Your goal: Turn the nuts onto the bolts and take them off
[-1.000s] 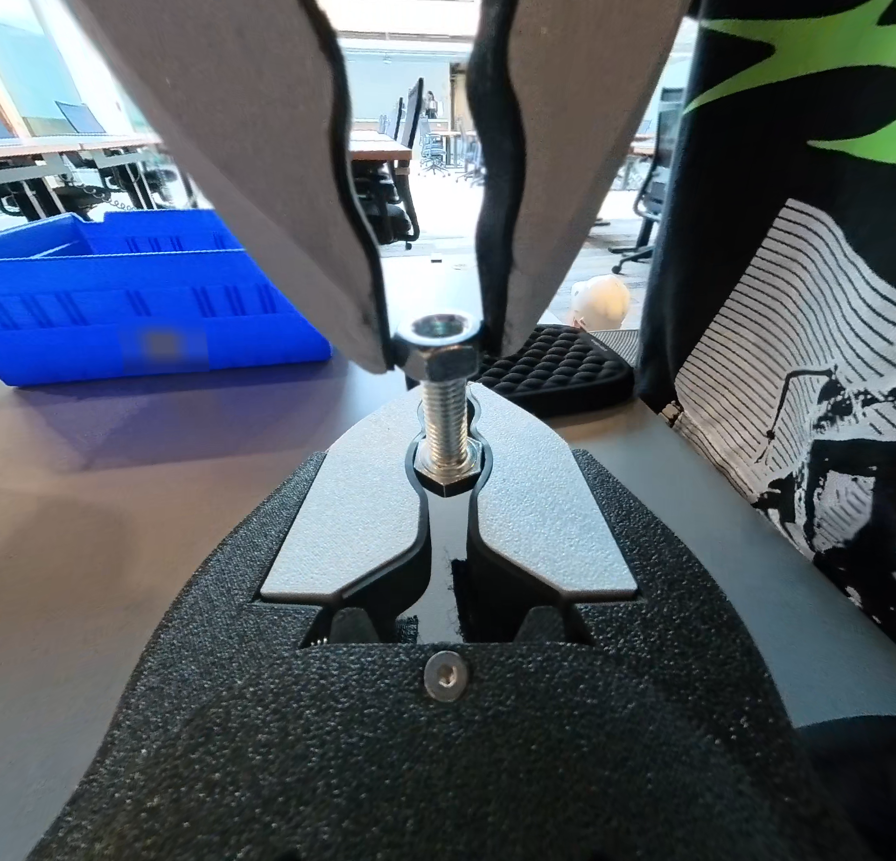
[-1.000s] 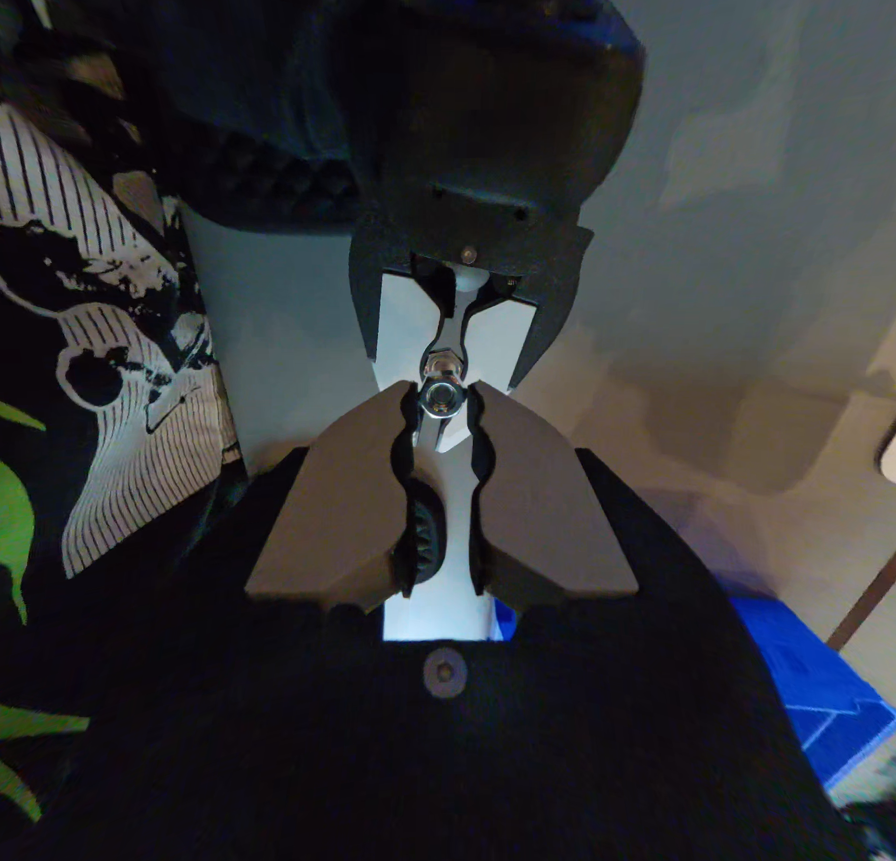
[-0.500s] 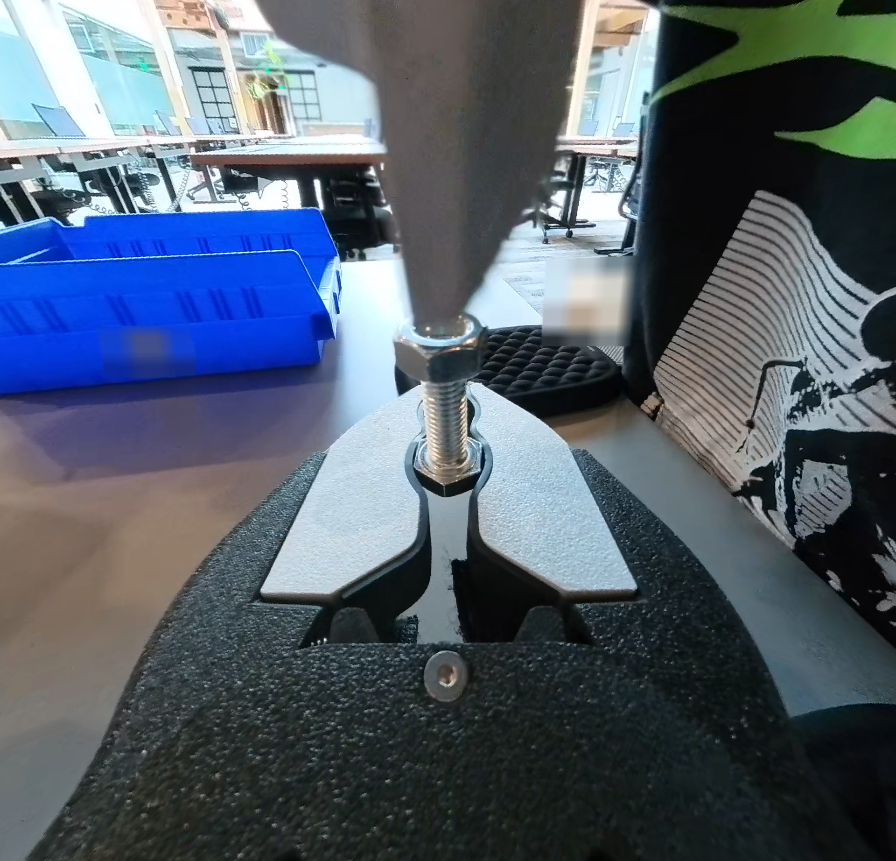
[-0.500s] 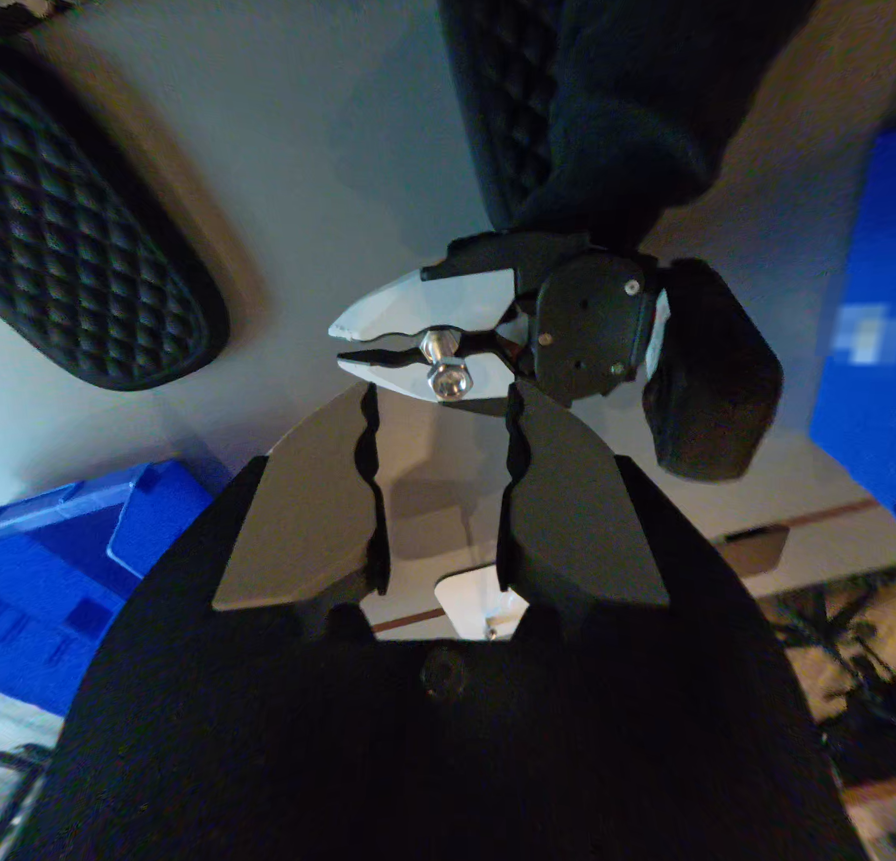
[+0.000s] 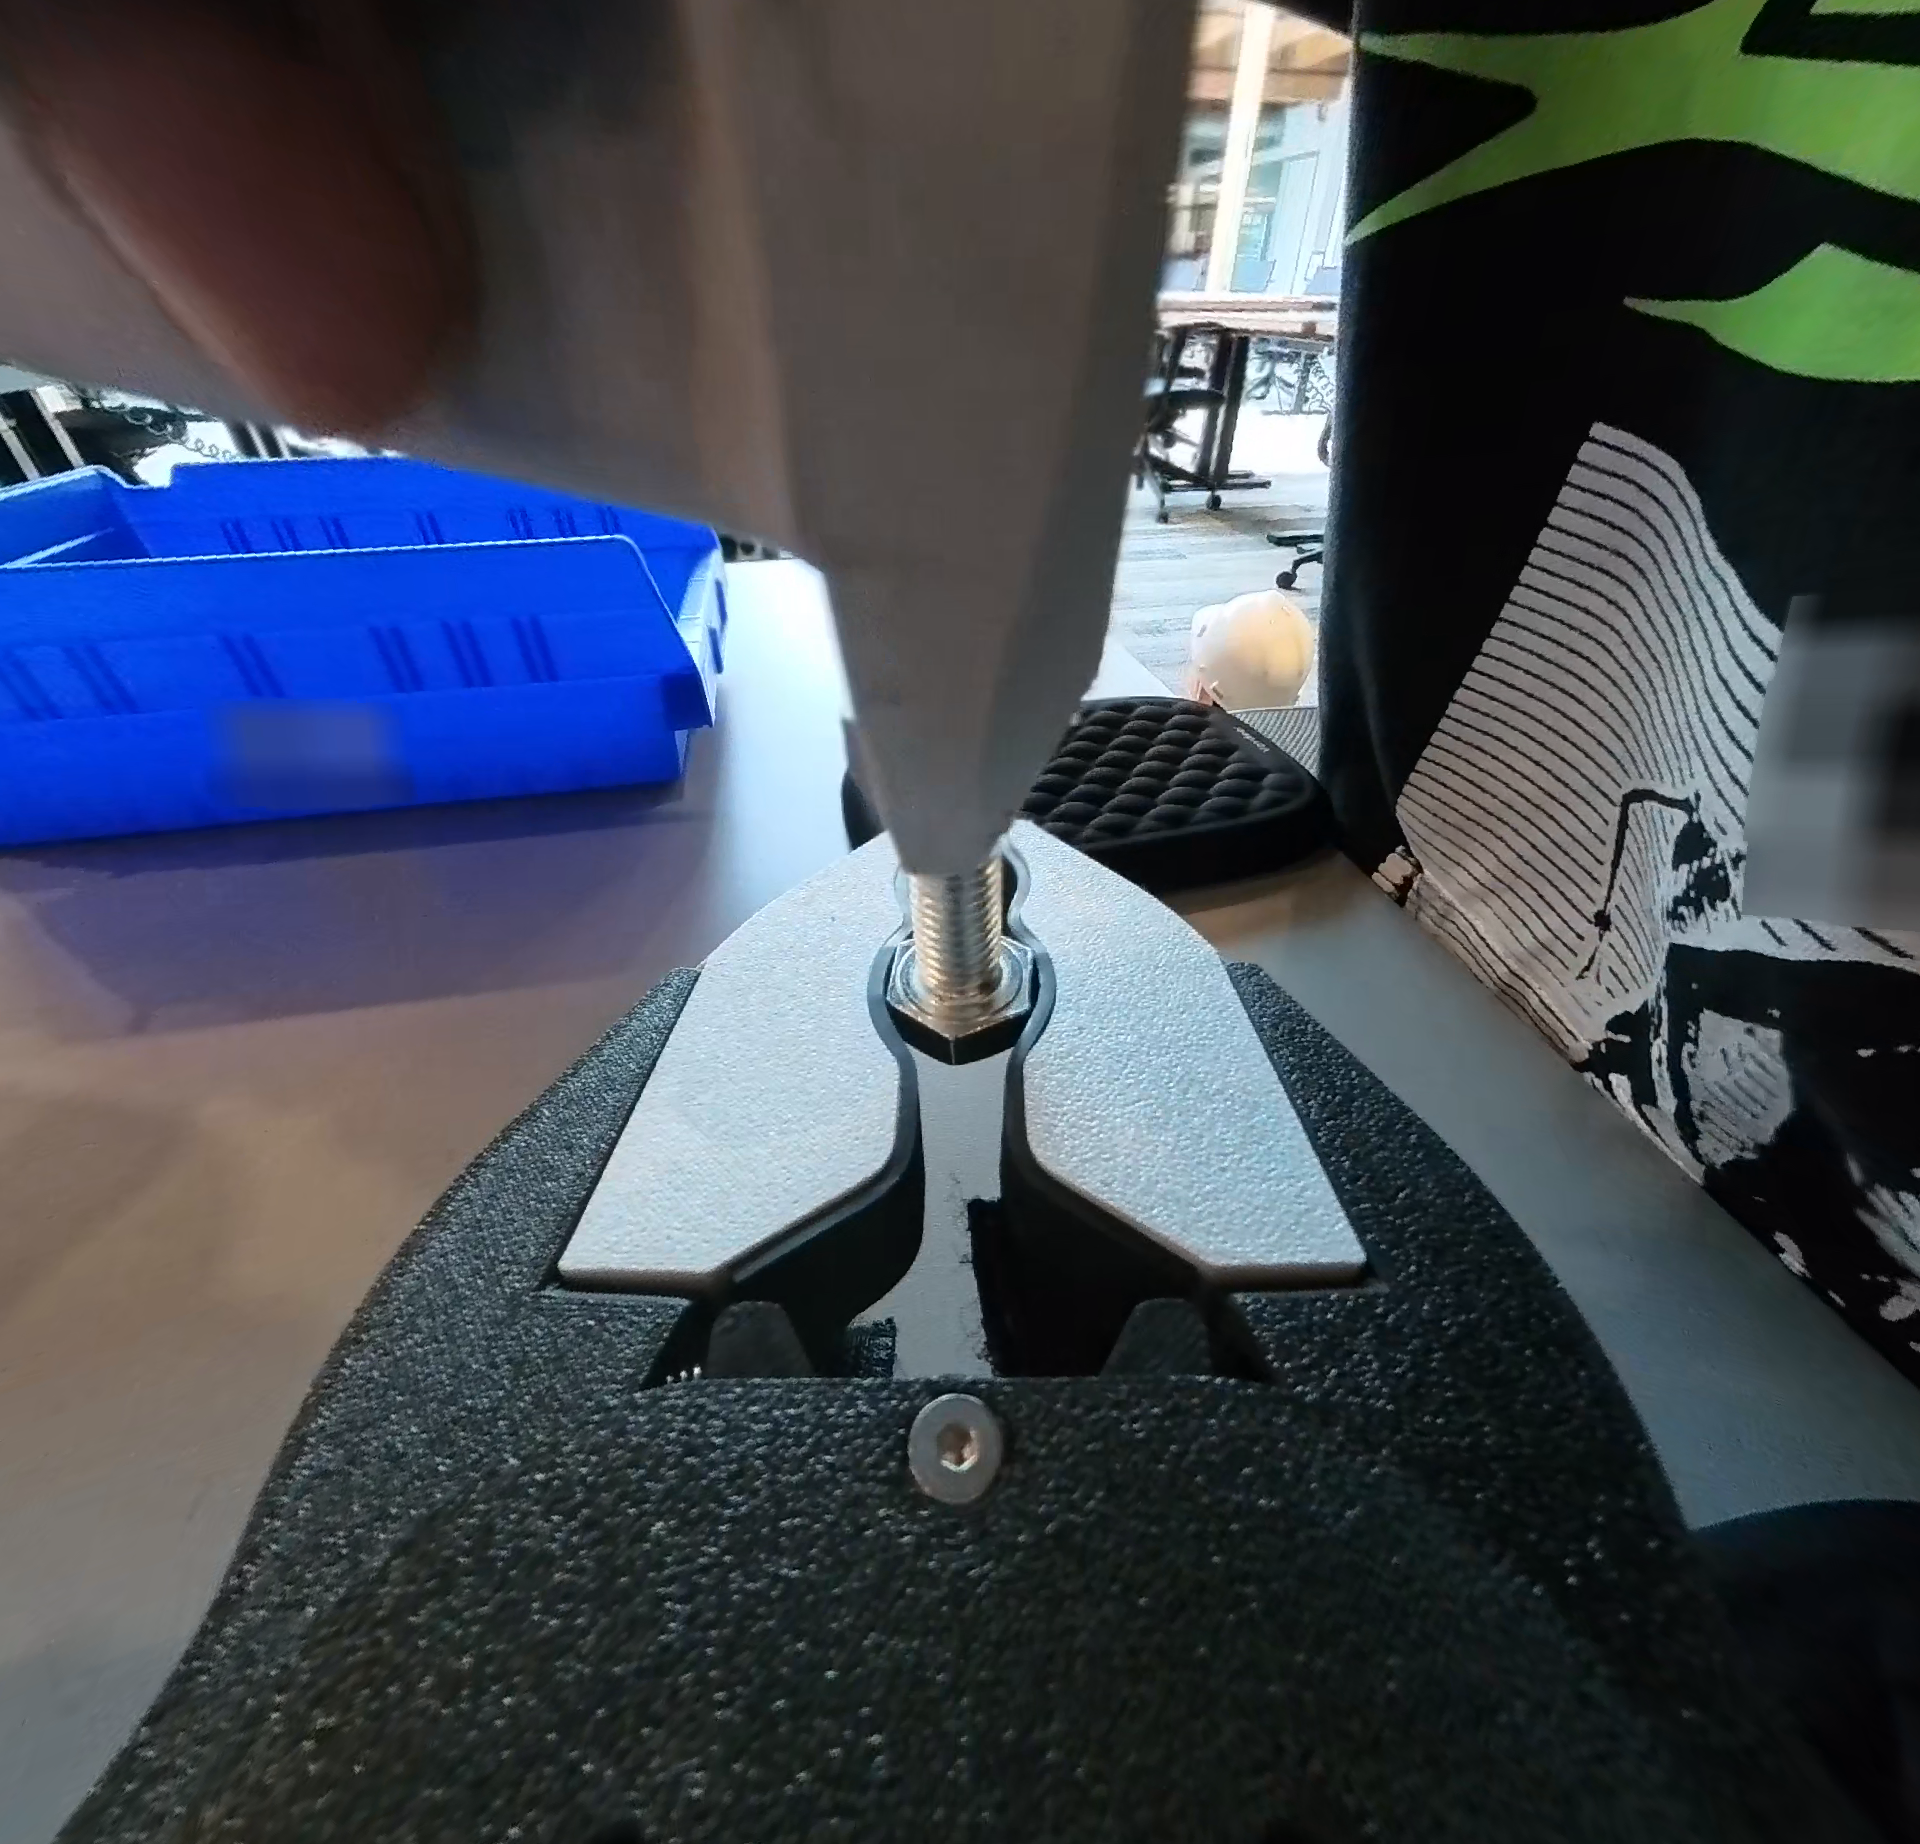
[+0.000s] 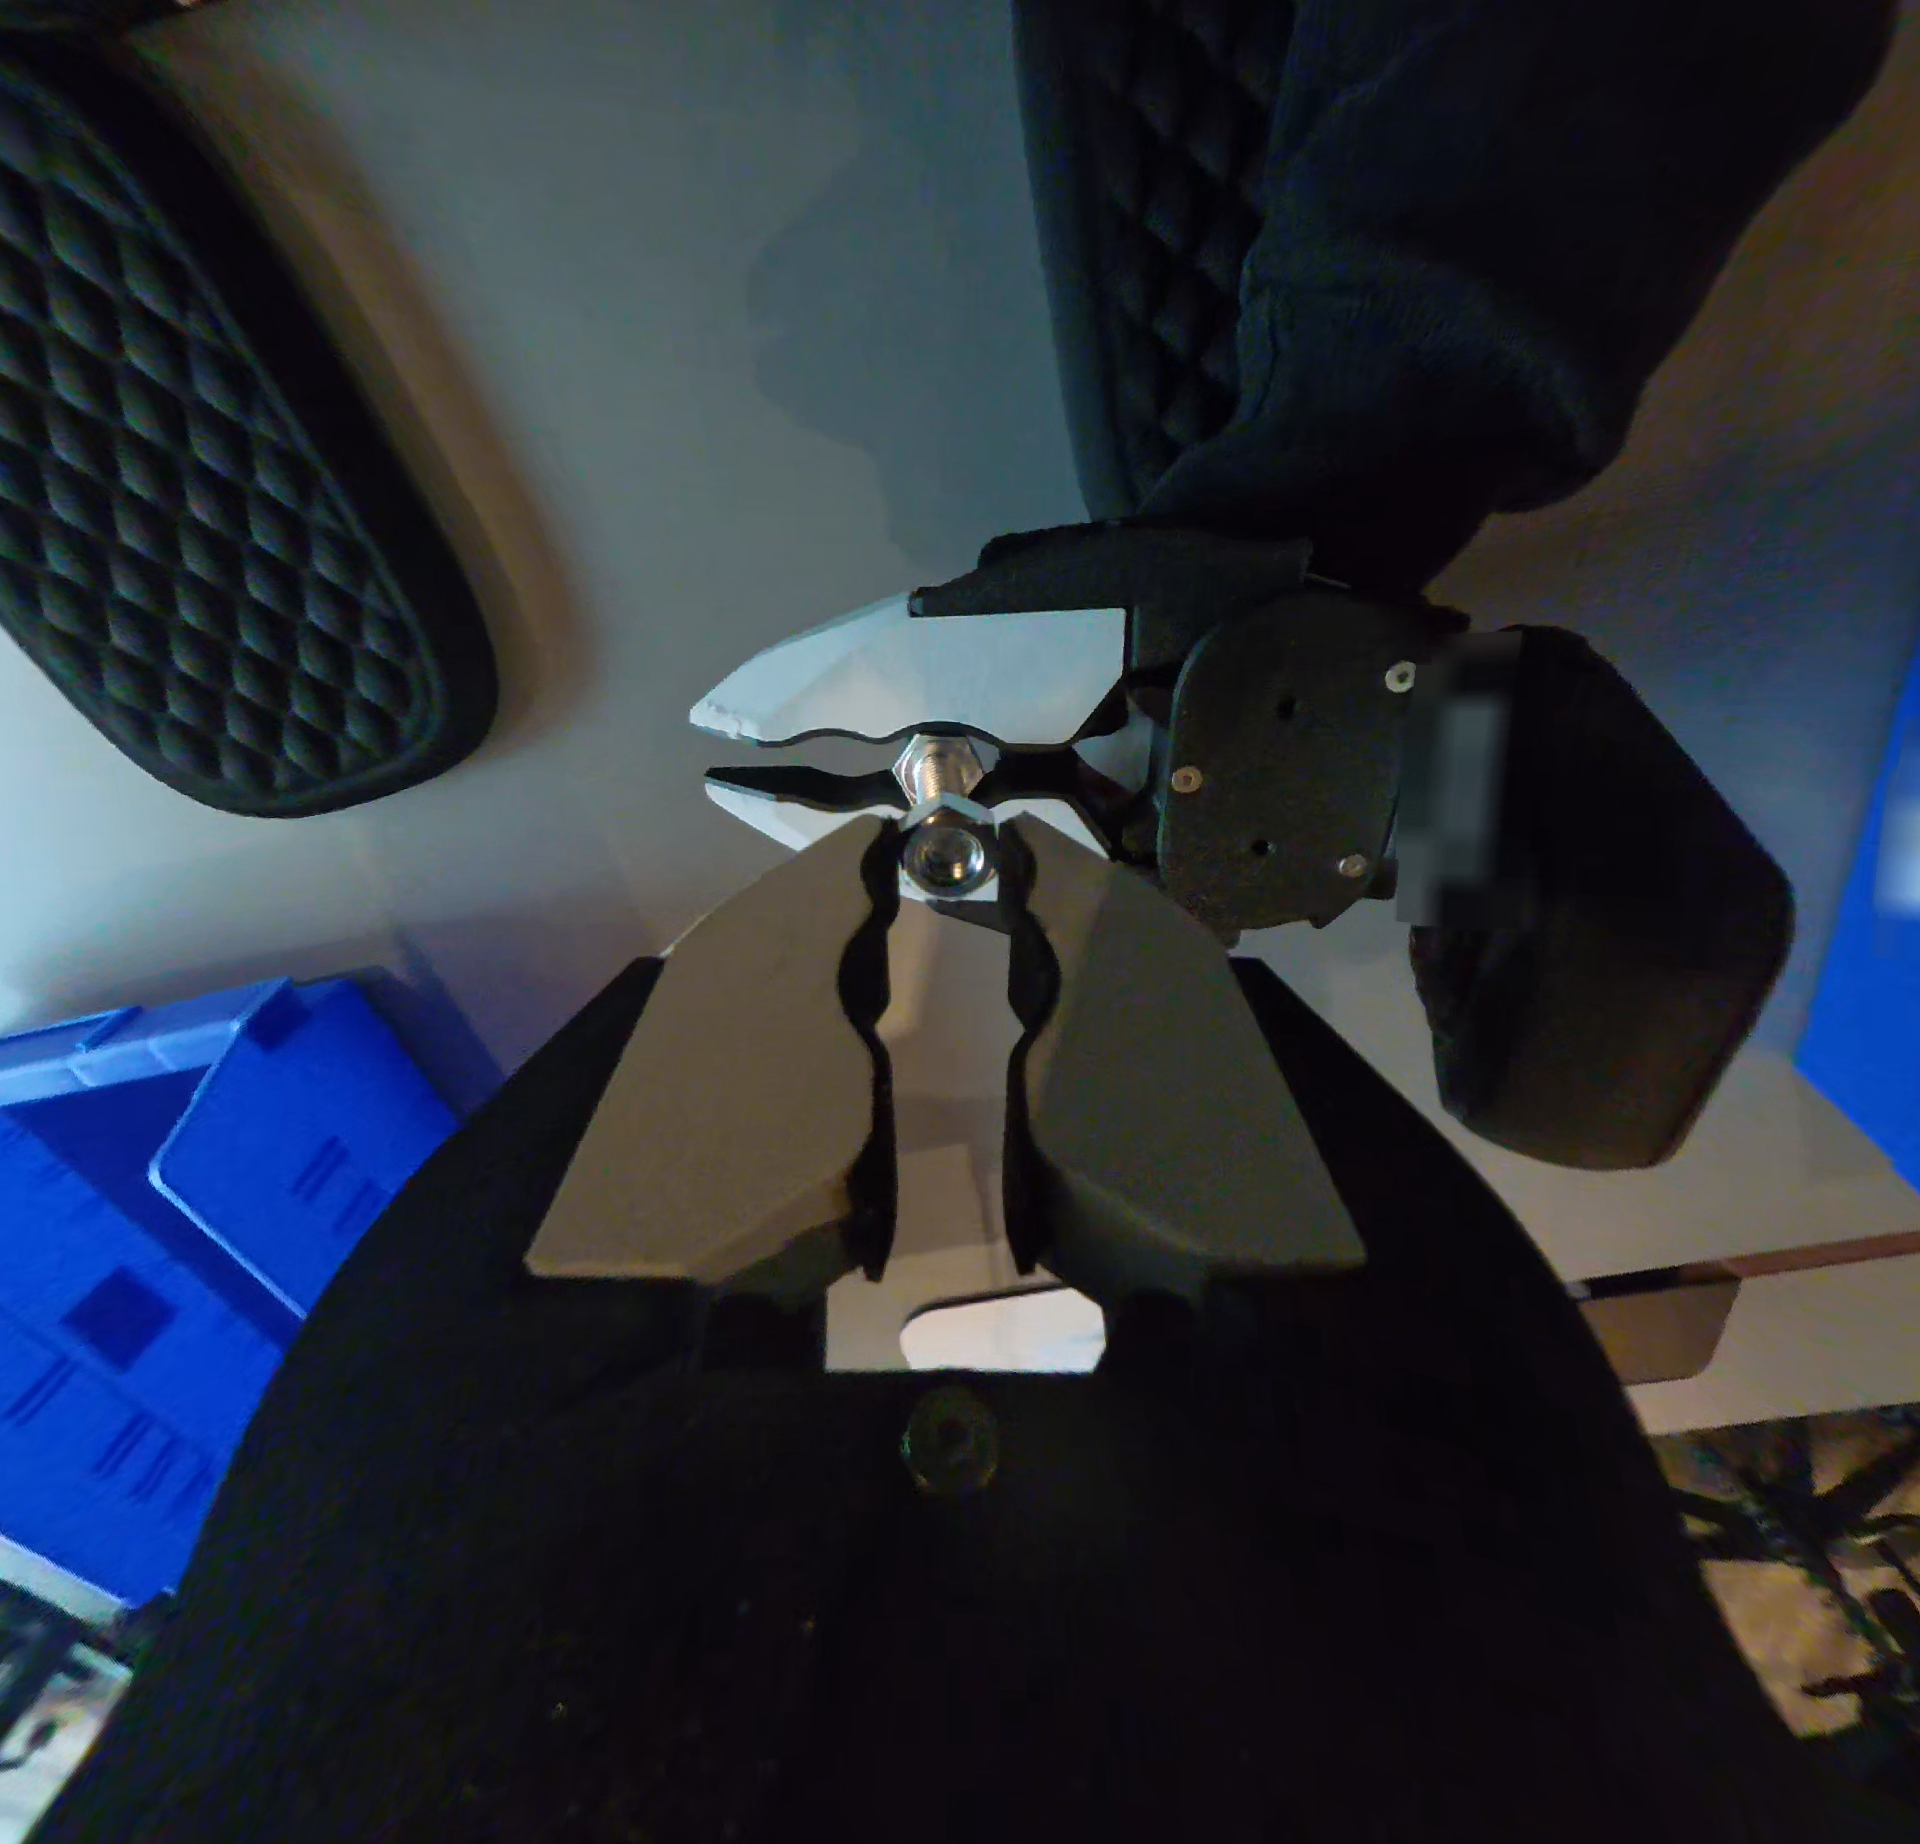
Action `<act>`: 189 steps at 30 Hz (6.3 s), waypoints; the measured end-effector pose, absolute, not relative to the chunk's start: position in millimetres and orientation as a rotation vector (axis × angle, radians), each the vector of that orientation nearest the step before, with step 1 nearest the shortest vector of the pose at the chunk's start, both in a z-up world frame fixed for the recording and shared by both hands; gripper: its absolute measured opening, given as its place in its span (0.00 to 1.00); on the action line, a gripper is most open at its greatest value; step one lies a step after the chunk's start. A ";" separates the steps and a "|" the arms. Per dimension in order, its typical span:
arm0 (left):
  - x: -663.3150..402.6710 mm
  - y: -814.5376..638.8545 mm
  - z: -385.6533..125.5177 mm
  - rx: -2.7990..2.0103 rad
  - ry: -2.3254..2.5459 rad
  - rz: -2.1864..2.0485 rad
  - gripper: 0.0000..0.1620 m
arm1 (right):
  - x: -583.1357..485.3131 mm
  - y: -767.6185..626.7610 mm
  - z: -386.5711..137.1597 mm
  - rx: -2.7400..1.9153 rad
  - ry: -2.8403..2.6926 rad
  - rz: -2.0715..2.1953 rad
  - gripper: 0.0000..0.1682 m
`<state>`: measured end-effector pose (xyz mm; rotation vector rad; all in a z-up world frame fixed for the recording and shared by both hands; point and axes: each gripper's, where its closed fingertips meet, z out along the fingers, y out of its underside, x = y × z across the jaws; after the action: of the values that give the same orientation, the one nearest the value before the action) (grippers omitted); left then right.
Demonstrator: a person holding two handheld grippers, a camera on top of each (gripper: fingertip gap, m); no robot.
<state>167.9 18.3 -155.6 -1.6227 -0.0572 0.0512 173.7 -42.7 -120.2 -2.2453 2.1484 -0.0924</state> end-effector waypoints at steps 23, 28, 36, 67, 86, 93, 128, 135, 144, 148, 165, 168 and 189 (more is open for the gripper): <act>167.8 18.2 -156.5 -1.628 -0.058 0.059 0.06 | 181.5 -44.6 -113.8 -1.060 2.923 -0.230 0.25; 169.1 18.5 -156.6 -1.628 -0.049 0.050 0.06 | 178.5 -36.8 -100.1 -2.004 2.451 -0.226 0.29; 169.8 19.1 -157.3 -1.633 -0.044 0.047 0.06 | 176.8 -34.5 -114.1 -2.221 2.157 -0.076 0.27; 168.9 18.9 -156.2 -1.627 -0.049 0.053 0.06 | 171.4 -54.3 -109.8 -1.010 2.929 -0.285 0.25; 170.0 19.3 -156.1 -1.628 -0.042 0.046 0.06 | 174.7 -41.8 -119.3 -2.187 2.207 -0.150 0.11; 168.7 18.6 -155.6 -1.625 -0.051 0.052 0.06 | 173.5 -43.3 -119.6 -1.796 2.540 -0.154 0.11; 169.8 19.0 -155.5 -1.626 -0.044 0.049 0.06 | 176.5 -42.9 -119.3 -2.108 2.209 -0.166 0.11; 168.2 18.4 -155.1 -1.623 -0.056 0.053 0.06 | 173.9 -44.2 -119.5 -1.654 2.603 -0.152 0.11; 168.5 18.9 -156.2 -1.631 -0.054 0.059 0.06 | 173.3 -44.3 -120.7 -0.654 2.985 -0.186 0.10; 168.7 18.6 -155.2 -1.624 -0.053 0.055 0.06 | 172.1 -49.5 -119.2 -0.719 2.975 -0.234 0.17; 170.7 19.4 -155.0 -1.624 -0.042 0.044 0.06 | 173.9 -40.8 -118.0 -2.114 2.254 -0.162 0.15; 170.6 19.3 -154.8 -1.623 -0.043 0.044 0.06 | 173.7 -44.2 -117.3 -2.115 2.264 -0.171 0.10; 170.3 19.8 -155.6 -1.629 -0.041 0.053 0.06 | 173.2 -43.6 -118.5 -0.719 3.040 -0.284 0.10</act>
<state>170.3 19.8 -155.6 -1.6288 -0.0412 0.0526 173.2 -43.6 -118.5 -0.7192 3.0396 -0.2837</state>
